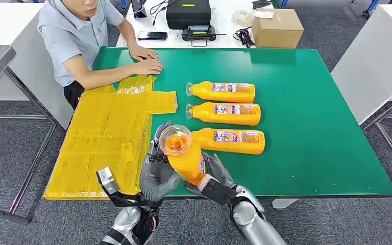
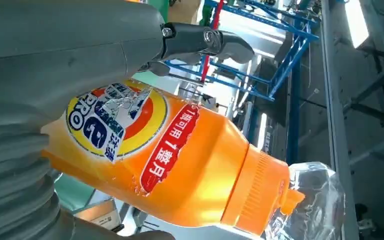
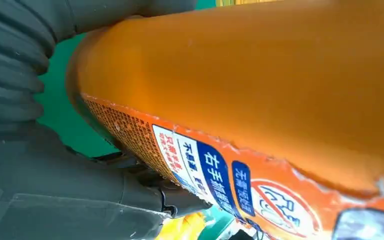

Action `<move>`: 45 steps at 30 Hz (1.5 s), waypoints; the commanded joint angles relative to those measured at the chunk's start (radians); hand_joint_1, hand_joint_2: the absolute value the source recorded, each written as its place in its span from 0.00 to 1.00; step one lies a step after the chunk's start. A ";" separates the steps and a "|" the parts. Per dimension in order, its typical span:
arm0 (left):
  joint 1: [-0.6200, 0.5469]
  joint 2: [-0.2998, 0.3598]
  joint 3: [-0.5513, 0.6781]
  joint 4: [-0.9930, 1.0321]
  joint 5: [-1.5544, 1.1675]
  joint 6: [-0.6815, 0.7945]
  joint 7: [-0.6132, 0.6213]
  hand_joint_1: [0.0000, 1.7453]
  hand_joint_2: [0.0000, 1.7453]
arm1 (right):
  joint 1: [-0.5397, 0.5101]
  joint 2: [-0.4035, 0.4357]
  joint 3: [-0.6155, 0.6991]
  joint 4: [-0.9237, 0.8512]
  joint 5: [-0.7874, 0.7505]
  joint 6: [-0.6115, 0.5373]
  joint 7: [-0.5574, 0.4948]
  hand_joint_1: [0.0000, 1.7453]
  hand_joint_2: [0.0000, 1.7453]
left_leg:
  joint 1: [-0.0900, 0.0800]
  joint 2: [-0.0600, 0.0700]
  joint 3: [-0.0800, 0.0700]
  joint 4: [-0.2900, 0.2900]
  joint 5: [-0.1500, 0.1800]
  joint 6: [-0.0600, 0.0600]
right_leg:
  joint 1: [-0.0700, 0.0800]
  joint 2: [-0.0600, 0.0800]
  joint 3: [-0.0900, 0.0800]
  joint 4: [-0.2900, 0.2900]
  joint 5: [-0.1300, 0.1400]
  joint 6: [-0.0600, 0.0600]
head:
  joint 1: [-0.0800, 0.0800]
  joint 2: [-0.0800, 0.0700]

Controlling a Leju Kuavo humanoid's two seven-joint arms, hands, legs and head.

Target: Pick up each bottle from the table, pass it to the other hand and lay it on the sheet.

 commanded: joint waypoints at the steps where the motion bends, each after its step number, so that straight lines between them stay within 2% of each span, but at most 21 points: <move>1: -0.040 0.032 -0.059 0.063 -0.005 -0.010 -0.005 0.00 1.00 | -0.042 -0.014 0.045 0.059 0.004 0.007 0.008 0.88 1.00 | 0.000 0.001 0.002 -0.001 -0.001 -0.001 | 0.001 0.000 0.002 -0.001 0.000 -0.001 | 0.000 0.000; 9: -0.040 0.032 -0.059 0.063 -0.005 -0.010 -0.005 0.00 1.00 | -0.042 -0.014 0.045 0.059 0.004 0.007 0.008 0.88 1.00 | 0.001 0.001 0.005 -0.001 -0.002 -0.002 | 0.001 0.001 0.004 -0.001 -0.001 -0.002 | 0.000 0.000; 10: -0.044 0.031 -0.058 0.077 -0.065 0.044 -0.008 0.00 1.00 | -0.038 -0.019 0.049 0.049 0.007 0.006 0.008 0.88 1.00 | 0.001 0.001 0.004 -0.001 -0.001 -0.002 | 0.001 0.001 0.003 -0.001 -0.001 -0.002 | 0.000 0.000; 11: -0.051 0.026 -0.050 0.089 -0.299 0.328 -0.023 0.00 1.00 | -0.022 -0.031 0.062 0.008 0.015 0.012 0.014 0.92 1.00 | 0.000 0.001 0.002 -0.001 -0.001 -0.001 | 0.000 0.000 0.002 -0.001 0.000 -0.001 | 0.000 0.000; 12: -0.051 0.032 -0.062 0.069 -0.376 0.421 -0.023 0.00 1.00 | -0.024 -0.031 0.065 0.008 0.014 0.014 0.016 0.96 1.00 | 0.001 0.001 0.005 0.000 -0.002 -0.002 | 0.002 0.000 0.005 -0.001 -0.001 -0.003 | 0.000 0.000; 15: -0.062 0.038 -0.100 0.099 -0.477 0.573 -0.023 0.00 1.00 | -0.036 -0.028 0.073 0.018 0.010 0.021 0.019 1.00 1.00 | 0.002 0.002 0.006 0.000 -0.003 -0.003 | 0.002 0.001 0.006 0.000 -0.002 -0.003 | 0.000 0.000; 17: -0.065 0.036 -0.101 0.117 -0.472 0.579 -0.023 0.00 1.00 | -0.041 -0.026 0.076 0.023 0.010 0.020 0.019 1.00 1.00 | 0.001 0.002 0.005 0.000 -0.002 -0.002 | 0.002 0.001 0.004 -0.001 -0.001 -0.003 | 0.000 0.000; 18: -0.093 0.034 -0.142 0.203 -0.623 0.719 -0.023 0.00 1.00 | -0.055 -0.024 0.072 0.033 -0.020 0.052 0.023 1.00 1.00 | 0.002 0.002 0.006 -0.001 -0.002 -0.003 | 0.002 0.000 0.005 0.000 -0.002 -0.003 | 0.000 0.000; 24: -0.102 0.036 -0.152 0.281 -0.690 0.876 -0.023 0.00 1.00 | -0.058 -0.063 0.113 0.001 -0.036 0.093 0.020 1.00 1.00 | 0.001 0.002 0.006 -0.001 -0.002 -0.002 | 0.001 0.001 0.007 -0.002 -0.001 -0.003 | 0.000 0.000; 27: -0.106 0.041 -0.147 0.278 -0.687 0.867 -0.023 0.00 1.00 | -0.060 -0.065 0.117 0.001 -0.037 0.093 0.021 1.00 1.00 | 0.000 0.002 0.004 -0.001 -0.001 -0.002 | 0.001 0.002 0.004 -0.001 -0.001 -0.003 | 0.001 0.000; 30: -0.094 0.037 -0.114 0.242 -0.612 0.780 -0.023 0.00 1.00 | -0.058 -0.068 0.123 0.000 -0.037 0.089 0.022 1.00 1.00 | 0.000 0.002 0.003 -0.001 -0.001 -0.002 | 0.001 0.002 0.003 -0.001 0.000 -0.002 | 0.000 0.000; 32: -0.084 0.037 -0.091 0.183 -0.505 0.662 -0.023 0.00 1.00 | -0.057 -0.065 0.121 0.001 -0.037 0.087 0.023 1.00 1.00 | 0.000 0.002 0.003 -0.001 -0.001 -0.002 | 0.001 0.002 0.003 -0.001 0.000 -0.002 | 0.000 0.000; 34: -0.075 0.034 -0.052 0.155 -0.361 0.445 -0.023 0.00 1.00 | -0.051 -0.062 0.111 0.005 -0.037 0.081 0.025 1.00 1.00 | 0.002 0.005 0.005 0.001 -0.003 -0.003 | 0.002 0.004 0.005 0.000 -0.002 -0.004 | 0.000 0.000; 36: -0.080 0.035 -0.043 0.166 -0.303 0.333 -0.017 0.01 1.00 | -0.047 -0.067 0.104 0.010 -0.036 0.079 0.023 1.00 1.00 | 0.000 0.001 0.000 -0.001 0.000 -0.001 | 0.000 0.001 0.001 0.000 0.000 -0.001 | 0.000 0.000; 37: -0.079 0.033 -0.034 0.168 -0.274 0.264 0.002 0.81 1.00 | -0.045 -0.064 0.092 0.017 -0.035 0.076 0.023 1.00 1.00 | 0.001 0.003 0.003 0.000 -0.002 -0.002 | 0.002 0.002 0.003 0.000 -0.001 -0.003 | 0.000 0.000; 38: -0.077 0.026 -0.018 0.174 -0.224 0.182 0.034 0.86 1.00 | -0.043 -0.061 0.080 0.021 -0.037 0.075 0.019 1.00 1.00 | 0.002 0.002 0.005 0.000 -0.002 -0.002 | 0.002 0.002 0.005 -0.001 -0.001 -0.003 | 0.000 0.000; 39: -0.076 0.023 -0.009 0.178 -0.199 0.151 0.051 0.54 1.00 | -0.041 -0.061 0.078 0.023 -0.035 0.075 0.016 1.00 1.00 | 0.001 0.001 0.003 0.000 -0.001 -0.002 | 0.001 0.001 0.004 -0.001 -0.001 -0.002 | 0.000 0.000; 40: -0.075 0.018 -0.001 0.179 -0.173 0.118 0.069 0.00 1.00 | -0.036 -0.060 0.072 0.023 -0.032 0.074 0.015 1.00 1.00 | 0.002 0.002 0.004 0.000 -0.002 -0.002 | 0.002 0.002 0.005 -0.001 -0.001 -0.003 | 0.000 0.000; 45: -0.071 0.014 -0.014 0.154 -0.195 0.138 0.052 0.00 1.00 | -0.032 -0.056 0.070 0.026 -0.019 0.071 0.009 1.00 1.00 | 0.001 0.002 0.004 0.000 -0.002 -0.002 | 0.001 0.002 0.004 0.000 -0.001 -0.002 | 0.000 0.000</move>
